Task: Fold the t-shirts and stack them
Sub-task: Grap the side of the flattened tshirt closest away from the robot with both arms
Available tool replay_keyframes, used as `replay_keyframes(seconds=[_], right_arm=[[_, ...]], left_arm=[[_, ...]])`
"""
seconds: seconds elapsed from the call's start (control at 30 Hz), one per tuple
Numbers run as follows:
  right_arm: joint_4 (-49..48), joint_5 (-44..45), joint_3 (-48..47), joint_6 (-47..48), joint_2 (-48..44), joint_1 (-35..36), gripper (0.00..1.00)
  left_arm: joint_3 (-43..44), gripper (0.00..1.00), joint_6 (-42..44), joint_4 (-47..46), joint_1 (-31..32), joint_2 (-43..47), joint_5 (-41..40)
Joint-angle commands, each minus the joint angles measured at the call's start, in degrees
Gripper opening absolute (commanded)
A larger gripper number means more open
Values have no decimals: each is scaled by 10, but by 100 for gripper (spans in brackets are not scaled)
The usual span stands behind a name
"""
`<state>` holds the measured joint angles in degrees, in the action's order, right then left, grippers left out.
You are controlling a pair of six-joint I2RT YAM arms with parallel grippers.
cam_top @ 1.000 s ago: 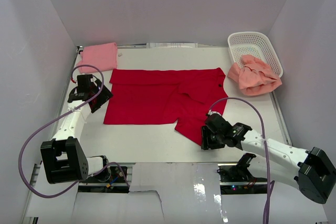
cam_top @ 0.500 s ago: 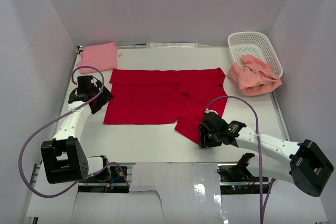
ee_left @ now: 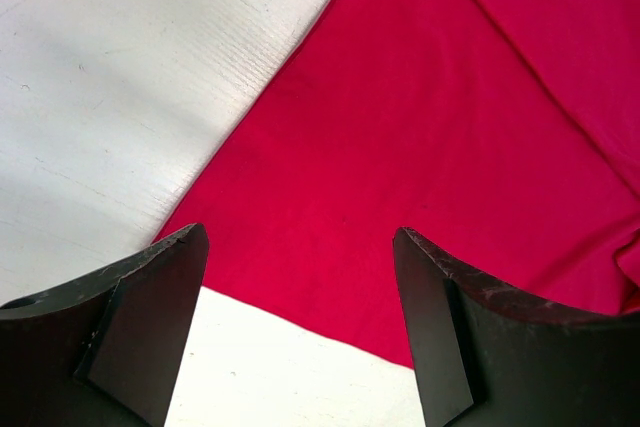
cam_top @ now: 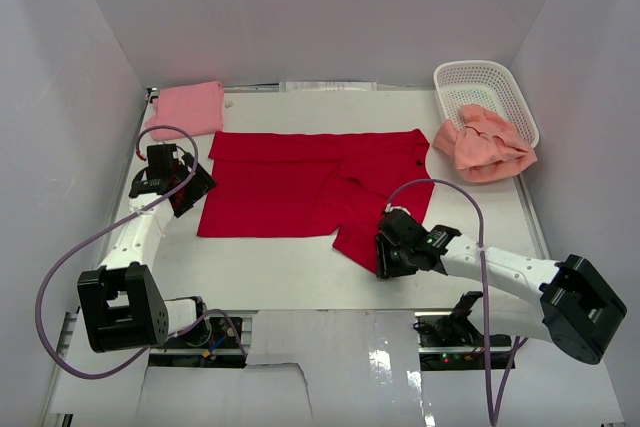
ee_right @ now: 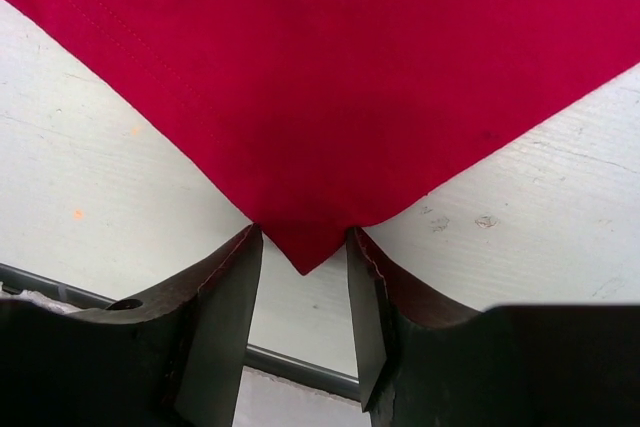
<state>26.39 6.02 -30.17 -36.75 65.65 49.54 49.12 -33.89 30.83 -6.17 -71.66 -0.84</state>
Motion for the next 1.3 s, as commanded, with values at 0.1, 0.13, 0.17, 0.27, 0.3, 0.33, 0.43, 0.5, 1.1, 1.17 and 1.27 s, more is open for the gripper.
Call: replay_keyframes(seconds=[0.1, 0.13, 0.17, 0.27, 0.3, 0.33, 0.43, 0.5, 1.1, 1.17, 1.27], right_arm=[[0, 7, -12, 12, 40, 4, 45], [6, 6, -14, 13, 44, 3, 45], [9, 6, -16, 15, 47, 3, 44], [18, -1, -18, 23, 62, 3, 39], [23, 0, -20, 26, 70, 3, 30], [26, -1, -21, 27, 74, 3, 25], [34, -8, -24, 31, 83, 3, 9], [37, -15, -28, 32, 84, 3, 8], [97, -30, -148, 66, 27, -22, 8], [96, -34, -155, 70, 31, -29, 8], [96, -34, -161, 80, 41, -37, 8]], left_arm=[[-4, 85, 6, -9, -2, 21, 3], [-5, 85, 6, -8, -2, 21, 2], [-5, 86, 6, -9, -2, 22, 2], [-7, 85, 6, -9, -3, 21, 1], [-7, 85, 6, -9, -2, 20, 2], [-7, 85, 6, -9, -2, 19, 3], [-7, 85, 6, -10, -2, 17, 4], [-8, 85, 6, -10, -2, 14, 5], [-41, 86, -7, -14, -2, 51, 8], [-49, 86, -13, -16, -2, 50, 14], [-63, 85, -24, -15, -3, 48, 38]])
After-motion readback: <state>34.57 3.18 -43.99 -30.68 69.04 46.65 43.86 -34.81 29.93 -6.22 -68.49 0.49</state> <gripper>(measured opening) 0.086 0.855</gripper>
